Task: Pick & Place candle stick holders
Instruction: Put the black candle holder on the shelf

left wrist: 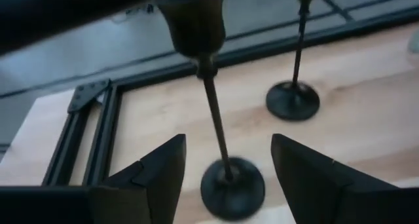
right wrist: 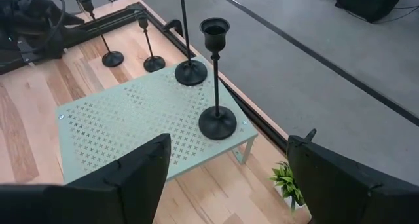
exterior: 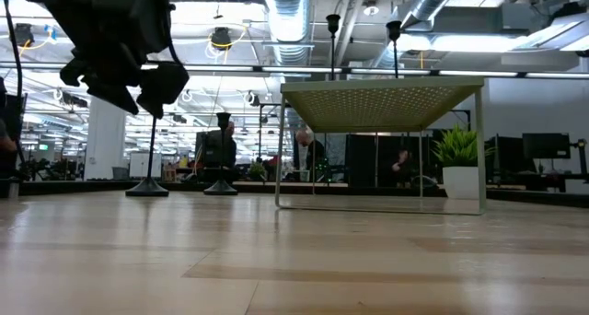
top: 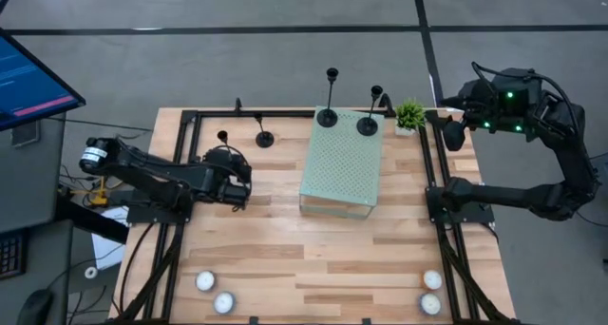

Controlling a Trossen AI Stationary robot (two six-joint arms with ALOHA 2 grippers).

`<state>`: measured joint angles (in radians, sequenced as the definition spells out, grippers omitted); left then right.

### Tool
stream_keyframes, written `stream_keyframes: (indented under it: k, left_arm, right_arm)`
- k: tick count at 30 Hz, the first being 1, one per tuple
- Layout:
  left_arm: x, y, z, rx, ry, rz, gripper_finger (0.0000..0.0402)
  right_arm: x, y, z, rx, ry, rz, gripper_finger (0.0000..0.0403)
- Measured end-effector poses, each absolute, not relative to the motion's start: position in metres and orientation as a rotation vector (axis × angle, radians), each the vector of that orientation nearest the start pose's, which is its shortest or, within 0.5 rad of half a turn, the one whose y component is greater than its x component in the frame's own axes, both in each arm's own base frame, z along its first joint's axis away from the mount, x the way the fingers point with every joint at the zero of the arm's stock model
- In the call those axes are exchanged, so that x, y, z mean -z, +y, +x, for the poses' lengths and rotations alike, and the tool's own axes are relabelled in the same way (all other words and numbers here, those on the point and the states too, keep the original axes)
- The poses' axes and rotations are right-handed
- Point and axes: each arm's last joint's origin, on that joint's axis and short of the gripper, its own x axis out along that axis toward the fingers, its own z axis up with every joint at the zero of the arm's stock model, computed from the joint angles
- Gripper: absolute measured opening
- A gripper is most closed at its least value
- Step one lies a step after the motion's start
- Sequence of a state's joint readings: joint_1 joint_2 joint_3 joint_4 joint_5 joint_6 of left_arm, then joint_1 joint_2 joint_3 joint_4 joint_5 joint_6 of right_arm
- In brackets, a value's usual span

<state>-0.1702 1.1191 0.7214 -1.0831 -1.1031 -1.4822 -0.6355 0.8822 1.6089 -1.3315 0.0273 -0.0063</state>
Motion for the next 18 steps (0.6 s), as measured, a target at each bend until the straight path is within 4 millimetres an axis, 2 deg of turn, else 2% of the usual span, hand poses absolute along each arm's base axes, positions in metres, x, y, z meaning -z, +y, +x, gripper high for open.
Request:
stream_keyframes:
  k: [4, 10, 11, 18]
  left_arm:
    - [-0.2197, -0.0013, 0.1626, -1.34, 0.351, -0.295, 0.0174]
    - [-0.2114, -0.0006, 0.1588, -1.345, 0.375, -0.269, 0.003]
    - [-0.2111, -0.0005, 0.1587, -1.346, 0.374, -0.268, 0.0016]
    - [-0.2113, -0.0016, 0.1585, -1.337, 0.374, -0.27, 0.0003]
  right_arm:
    - [-0.46, -0.0452, 0.0599, 0.641, 0.588, 0.183, 0.0297]
    - [-0.46, -0.0451, 0.0599, 0.642, 0.587, 0.185, 0.0297]
    - [-0.46, -0.0451, 0.0599, 0.642, 0.587, 0.185, 0.0297]
    - [-0.46, -0.0451, 0.0599, 0.642, 0.588, 0.186, 0.0297]
